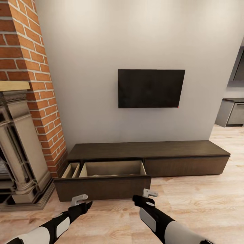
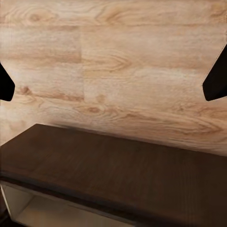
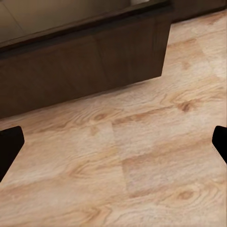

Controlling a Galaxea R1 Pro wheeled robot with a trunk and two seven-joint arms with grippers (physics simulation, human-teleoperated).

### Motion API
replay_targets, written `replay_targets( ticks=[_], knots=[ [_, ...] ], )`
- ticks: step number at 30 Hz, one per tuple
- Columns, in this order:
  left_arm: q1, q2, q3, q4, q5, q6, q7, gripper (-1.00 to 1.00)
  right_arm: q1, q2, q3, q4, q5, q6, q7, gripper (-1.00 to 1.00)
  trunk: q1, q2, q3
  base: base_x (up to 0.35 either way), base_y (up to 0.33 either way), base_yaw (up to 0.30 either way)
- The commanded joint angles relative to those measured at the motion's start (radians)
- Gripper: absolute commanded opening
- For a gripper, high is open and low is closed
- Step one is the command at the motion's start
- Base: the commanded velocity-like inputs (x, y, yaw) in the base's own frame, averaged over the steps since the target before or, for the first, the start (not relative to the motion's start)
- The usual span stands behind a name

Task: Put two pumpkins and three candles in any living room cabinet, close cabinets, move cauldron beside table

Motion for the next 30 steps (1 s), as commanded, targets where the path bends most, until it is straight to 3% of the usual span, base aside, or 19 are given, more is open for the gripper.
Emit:
replay_targets(
  ticks=[1,5,6,9,17,23,30],
  knots=[
    [0.000,0.000,-0.008,0.000,0.009,-0.005,0.008,1.00,-0.001,0.000,0.012,-0.001,-0.009,-0.006,-0.006,1.00,0.004,-0.008,-0.004,0.000,0.000,0.000],
    [0.001,-0.003,-0.007,-0.004,0.011,-0.031,0.074,1.00,0.000,-0.001,0.016,0.000,-0.009,-0.015,-0.005,1.00,0.019,-0.036,-0.017,0.000,0.000,0.000],
    [0.001,-0.014,-0.008,-0.009,0.009,-0.079,0.159,1.00,0.000,-0.003,0.018,0.002,-0.009,-0.018,-0.004,1.00,0.023,-0.043,-0.020,0.000,0.000,0.000],
    [0.001,-0.043,-0.012,-0.006,0.002,-0.108,0.206,1.00,0.000,-0.006,0.019,0.002,-0.008,-0.019,-0.002,1.00,0.035,-0.064,-0.029,0.000,0.000,0.000],
    [0.001,-0.056,-0.018,0.001,-0.003,-0.134,0.222,1.00,0.015,-0.007,0.020,0.002,-0.006,-0.061,-0.001,1.00,0.065,-0.120,-0.054,0.000,0.000,0.000],
    [0.007,-0.055,-0.019,0.003,-0.004,-0.161,0.222,1.00,0.044,0.000,0.079,0.003,0.032,-0.162,-0.003,1.00,0.088,-0.162,-0.073,0.000,0.000,0.000],
    [0.017,-0.051,-0.029,0.003,-0.027,-0.169,0.210,1.00,0.047,0.001,0.126,0.003,0.053,-0.183,-0.004,1.00,0.115,-0.211,-0.095,0.000,0.000,0.000]
  ],
)
